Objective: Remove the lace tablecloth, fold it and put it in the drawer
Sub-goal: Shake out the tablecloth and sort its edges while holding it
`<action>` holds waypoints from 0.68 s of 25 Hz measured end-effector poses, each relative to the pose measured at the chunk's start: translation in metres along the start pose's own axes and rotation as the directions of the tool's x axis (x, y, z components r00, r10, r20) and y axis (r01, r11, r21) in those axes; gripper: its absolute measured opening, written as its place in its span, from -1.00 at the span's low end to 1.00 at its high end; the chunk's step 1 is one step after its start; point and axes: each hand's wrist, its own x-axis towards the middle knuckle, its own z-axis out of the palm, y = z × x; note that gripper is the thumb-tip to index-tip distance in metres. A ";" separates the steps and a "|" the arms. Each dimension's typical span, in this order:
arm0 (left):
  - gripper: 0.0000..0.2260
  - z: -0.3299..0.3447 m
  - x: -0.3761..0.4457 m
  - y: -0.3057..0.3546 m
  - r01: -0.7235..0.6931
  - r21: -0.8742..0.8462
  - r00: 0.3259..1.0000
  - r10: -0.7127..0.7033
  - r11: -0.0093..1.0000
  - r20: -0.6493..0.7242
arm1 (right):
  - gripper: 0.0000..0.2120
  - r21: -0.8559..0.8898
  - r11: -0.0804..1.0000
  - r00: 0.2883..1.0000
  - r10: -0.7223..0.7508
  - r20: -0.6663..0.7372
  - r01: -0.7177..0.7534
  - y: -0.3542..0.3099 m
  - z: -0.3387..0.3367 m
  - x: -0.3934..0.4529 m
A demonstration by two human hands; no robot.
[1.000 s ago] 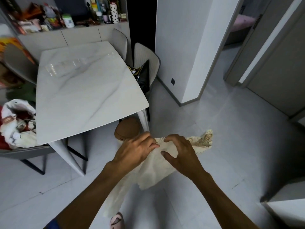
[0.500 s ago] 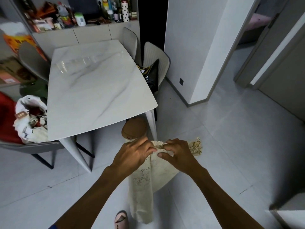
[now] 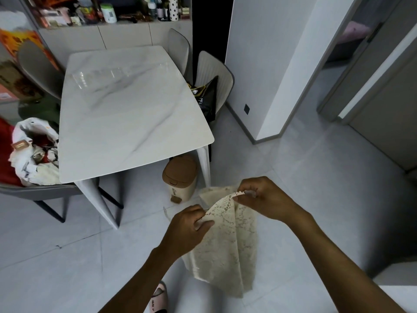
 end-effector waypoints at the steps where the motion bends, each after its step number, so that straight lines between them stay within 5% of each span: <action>1: -0.74 0.003 0.000 -0.001 0.044 -0.057 0.999 -0.044 0.997 0.001 | -0.79 -0.025 1.000 1.000 -0.001 0.008 0.001 0.002 -0.002 -0.002; 5: -0.78 0.004 -0.004 -0.006 0.091 -0.191 0.996 -0.092 0.977 0.002 | -0.78 -0.166 0.986 1.000 0.014 0.027 -0.009 0.017 -0.018 -0.014; 9: -0.82 -0.002 0.005 0.008 -0.013 -0.225 1.000 0.017 0.974 0.015 | -0.82 -0.449 0.889 0.956 0.200 0.215 -0.085 0.023 -0.023 -0.027; 12: -0.86 -0.003 0.015 0.028 -0.195 -0.147 0.971 0.211 0.970 0.108 | -0.33 -0.304 0.951 0.952 0.035 0.304 0.062 0.002 0.006 -0.027; 15: -0.90 -0.014 0.019 0.040 -0.278 -0.134 0.944 0.296 0.951 0.144 | -0.49 -0.064 0.996 0.937 -0.042 0.347 0.068 -0.012 0.028 -0.019; 17: -0.88 -0.027 0.017 0.039 -0.267 -0.158 0.944 0.290 0.951 0.154 | -0.68 -0.071 0.992 0.933 -0.070 0.354 0.101 -0.011 0.032 -0.018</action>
